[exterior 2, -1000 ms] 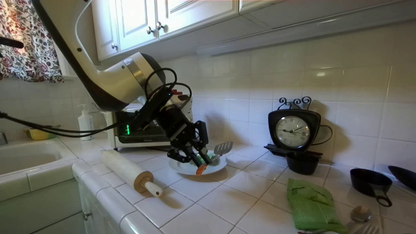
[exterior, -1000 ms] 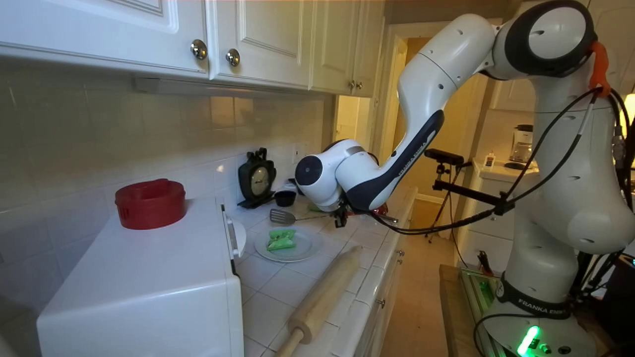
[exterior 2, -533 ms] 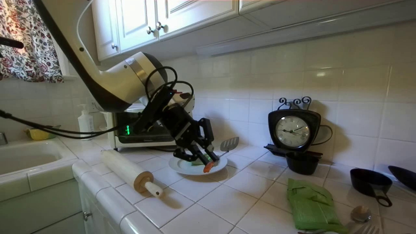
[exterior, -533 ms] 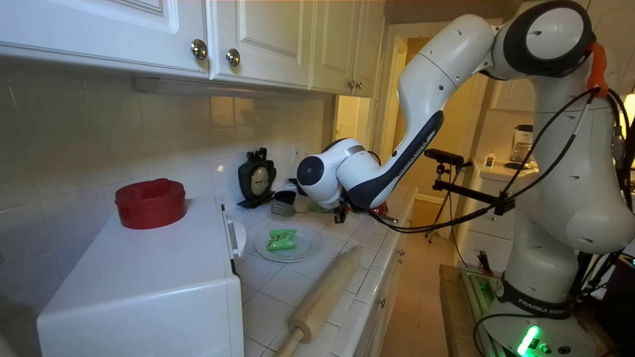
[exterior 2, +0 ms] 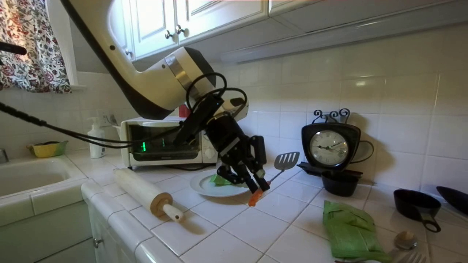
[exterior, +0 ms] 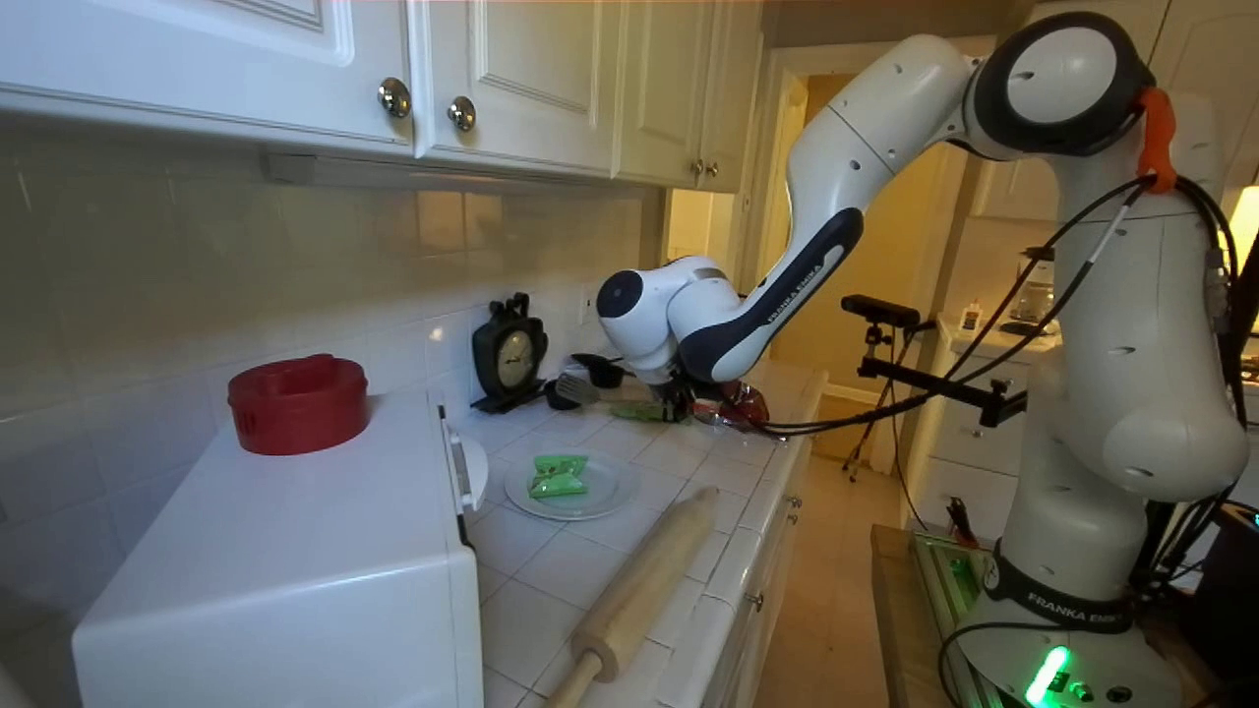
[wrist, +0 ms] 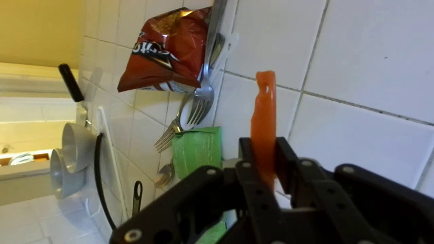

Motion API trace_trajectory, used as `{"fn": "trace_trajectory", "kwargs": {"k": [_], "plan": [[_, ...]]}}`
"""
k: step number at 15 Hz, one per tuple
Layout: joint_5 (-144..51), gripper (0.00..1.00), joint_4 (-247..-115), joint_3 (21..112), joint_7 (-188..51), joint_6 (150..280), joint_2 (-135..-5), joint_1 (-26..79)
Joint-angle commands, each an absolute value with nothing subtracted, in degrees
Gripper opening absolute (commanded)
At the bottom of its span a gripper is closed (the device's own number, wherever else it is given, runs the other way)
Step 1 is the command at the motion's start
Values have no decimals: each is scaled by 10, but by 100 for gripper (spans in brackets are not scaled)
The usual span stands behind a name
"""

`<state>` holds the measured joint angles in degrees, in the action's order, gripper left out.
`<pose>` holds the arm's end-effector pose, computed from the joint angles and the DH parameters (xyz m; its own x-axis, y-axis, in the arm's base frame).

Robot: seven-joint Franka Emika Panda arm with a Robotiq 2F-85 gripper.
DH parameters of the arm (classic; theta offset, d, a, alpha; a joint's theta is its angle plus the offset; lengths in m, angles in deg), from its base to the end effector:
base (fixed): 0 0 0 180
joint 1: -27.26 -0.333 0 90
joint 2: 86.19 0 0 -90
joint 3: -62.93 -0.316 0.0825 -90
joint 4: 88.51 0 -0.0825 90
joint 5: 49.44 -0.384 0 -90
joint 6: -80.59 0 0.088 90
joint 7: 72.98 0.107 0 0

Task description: Use the spatula to lift the green sachet then put it back on the plate

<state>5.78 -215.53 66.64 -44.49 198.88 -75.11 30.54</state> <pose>0.5138 -0.1065 0.2819 0.9864 -0.0511 -0.1562 0.0776 -0.6926 0.7172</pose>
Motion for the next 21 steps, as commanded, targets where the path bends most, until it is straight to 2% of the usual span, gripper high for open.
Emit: {"fn": "trace_trajectory", "kwargs": {"k": [1,11,18,19,20,21], "plan": [[1,5,-2138,674,-474,2035,-731,321],[-84,5,-2116,699,-529,2117,-676,336],[-103,5,-2100,711,-558,2127,-651,330],[-94,45,-2100,713,-549,2124,-652,325],[-95,46,-2099,713,-554,2119,-652,324],[-93,53,-2105,713,-550,2123,-660,323]]}}
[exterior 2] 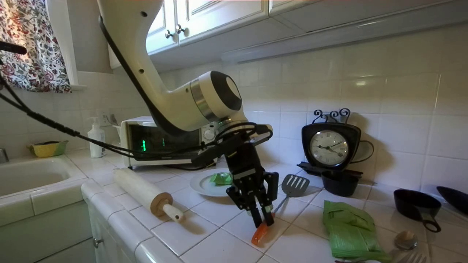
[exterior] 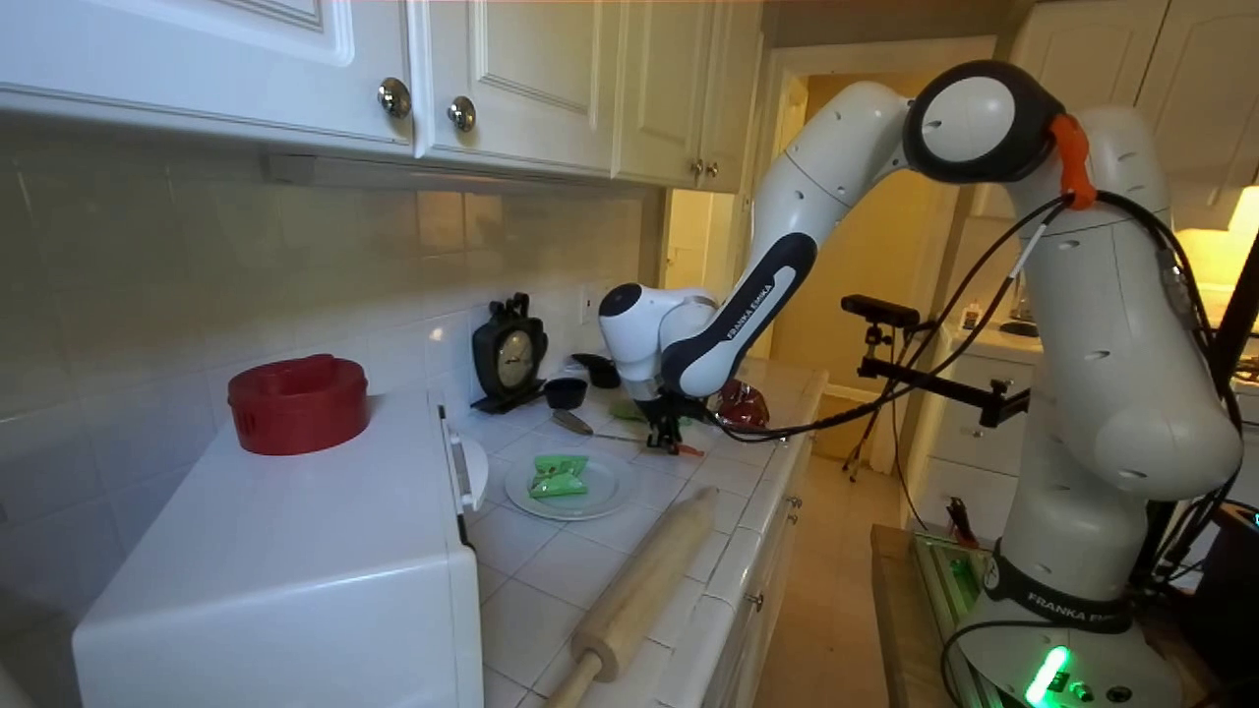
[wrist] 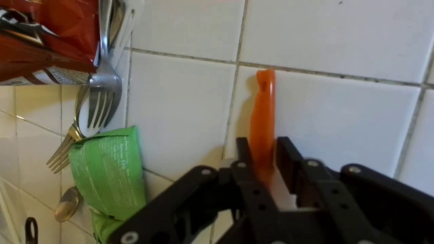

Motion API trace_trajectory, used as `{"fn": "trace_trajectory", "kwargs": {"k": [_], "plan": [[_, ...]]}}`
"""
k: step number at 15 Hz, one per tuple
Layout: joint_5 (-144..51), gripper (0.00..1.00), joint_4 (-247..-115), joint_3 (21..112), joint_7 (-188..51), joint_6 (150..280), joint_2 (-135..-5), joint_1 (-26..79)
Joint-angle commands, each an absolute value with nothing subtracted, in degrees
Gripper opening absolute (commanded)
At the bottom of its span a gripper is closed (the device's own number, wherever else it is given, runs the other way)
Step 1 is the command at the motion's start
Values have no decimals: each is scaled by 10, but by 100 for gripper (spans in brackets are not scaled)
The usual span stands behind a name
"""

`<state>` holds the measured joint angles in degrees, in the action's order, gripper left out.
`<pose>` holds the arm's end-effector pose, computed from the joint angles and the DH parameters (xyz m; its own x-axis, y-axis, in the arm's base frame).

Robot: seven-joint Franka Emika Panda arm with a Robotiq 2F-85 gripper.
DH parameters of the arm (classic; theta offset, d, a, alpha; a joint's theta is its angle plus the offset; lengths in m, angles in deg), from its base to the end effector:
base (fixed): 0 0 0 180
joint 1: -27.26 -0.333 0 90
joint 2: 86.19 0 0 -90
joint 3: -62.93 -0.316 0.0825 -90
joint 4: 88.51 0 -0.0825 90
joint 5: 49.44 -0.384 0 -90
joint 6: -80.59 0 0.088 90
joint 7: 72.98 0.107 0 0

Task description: Use the spatula to lift the green sachet then put it back on the plate

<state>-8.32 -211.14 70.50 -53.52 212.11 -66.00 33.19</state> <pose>0.5356 -0.1436 0.2284 0.9862 -0.0709 -0.1499 0.0160 -0.8589 0.5119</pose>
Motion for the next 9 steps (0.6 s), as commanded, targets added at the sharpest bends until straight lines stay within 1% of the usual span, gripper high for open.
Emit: {"fn": "trace_trajectory", "kwargs": {"k": [1,3,6,7,9], "plan": [[-90,59,-2110,713,-549,2123,-670,321],[-91,73,-2126,710,-555,2123,-696,317],[-137,95,-2168,687,-669,2121,-753,329],[-145,99,-2187,685,-701,2130,-774,330],[-158,100,-2224,683,-768,2149,-818,332]]}}
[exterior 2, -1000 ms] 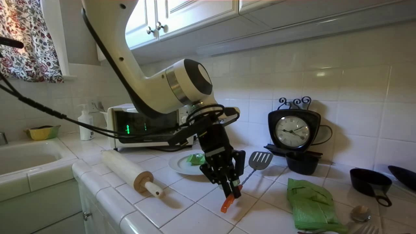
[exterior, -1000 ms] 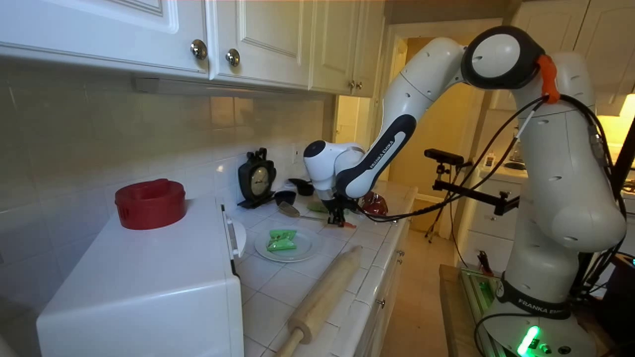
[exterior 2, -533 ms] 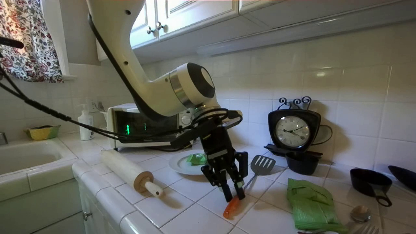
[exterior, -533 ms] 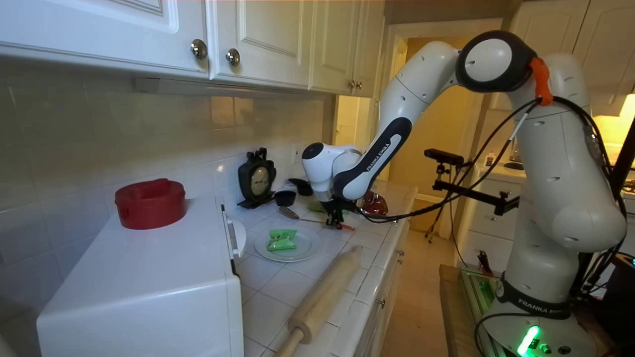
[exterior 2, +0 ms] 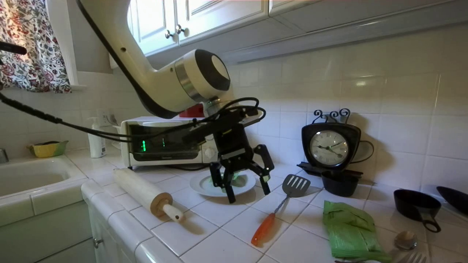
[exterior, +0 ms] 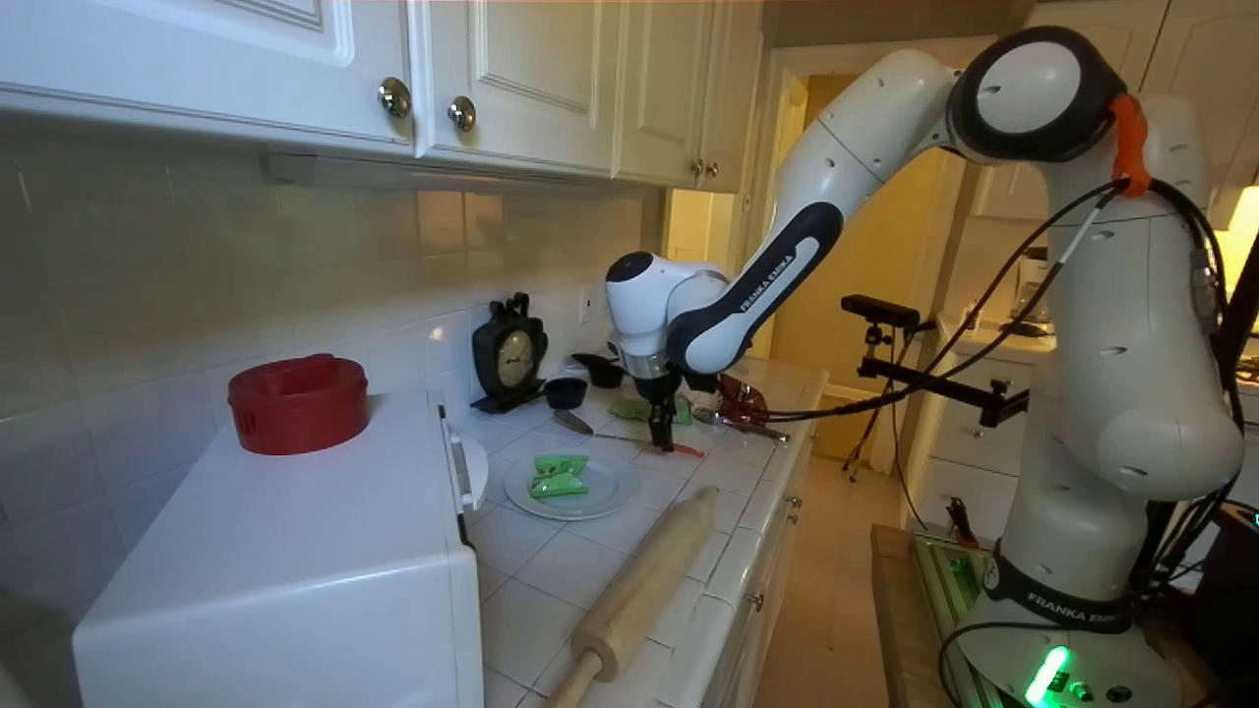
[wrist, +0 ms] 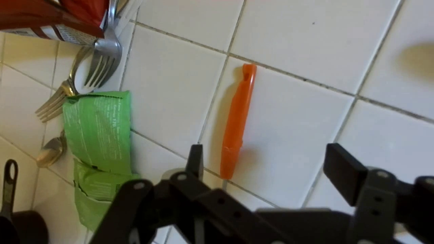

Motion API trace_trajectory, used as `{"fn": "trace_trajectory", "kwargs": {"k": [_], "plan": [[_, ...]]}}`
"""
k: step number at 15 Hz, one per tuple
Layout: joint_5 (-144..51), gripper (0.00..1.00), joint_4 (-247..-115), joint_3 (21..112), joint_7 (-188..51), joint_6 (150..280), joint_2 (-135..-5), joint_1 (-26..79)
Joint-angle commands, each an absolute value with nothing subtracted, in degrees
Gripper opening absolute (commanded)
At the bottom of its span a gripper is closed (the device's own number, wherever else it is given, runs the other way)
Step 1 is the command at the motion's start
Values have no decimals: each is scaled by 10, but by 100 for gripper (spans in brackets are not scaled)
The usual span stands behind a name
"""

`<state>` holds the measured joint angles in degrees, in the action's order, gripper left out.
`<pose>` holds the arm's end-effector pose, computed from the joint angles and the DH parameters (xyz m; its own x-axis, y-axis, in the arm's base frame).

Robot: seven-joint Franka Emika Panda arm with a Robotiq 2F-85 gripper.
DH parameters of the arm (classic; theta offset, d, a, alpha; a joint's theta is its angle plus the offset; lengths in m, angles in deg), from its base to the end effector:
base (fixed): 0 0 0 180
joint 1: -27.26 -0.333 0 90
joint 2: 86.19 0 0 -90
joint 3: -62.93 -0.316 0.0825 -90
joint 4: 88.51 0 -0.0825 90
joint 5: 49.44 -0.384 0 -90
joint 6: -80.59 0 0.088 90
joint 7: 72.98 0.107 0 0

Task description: Use the spatula to lift the green sachet then put it back on the plate

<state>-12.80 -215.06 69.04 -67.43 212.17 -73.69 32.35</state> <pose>0.5268 -0.1175 0.2739 0.9747 0.1279 -0.1832 0.1965 -0.8813 0.4298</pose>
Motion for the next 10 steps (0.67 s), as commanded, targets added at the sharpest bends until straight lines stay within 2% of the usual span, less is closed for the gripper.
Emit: {"fn": "trace_trajectory", "kwargs": {"k": [1,7,8,10], "plan": [[-165,100,-2244,683,-805,2157,-843,334],[-301,100,-2316,699,-1052,2149,-956,330],[-253,100,-2279,694,-979,2147,-910,331],[-280,100,-2296,698,-1024,2147,-935,330]]}}
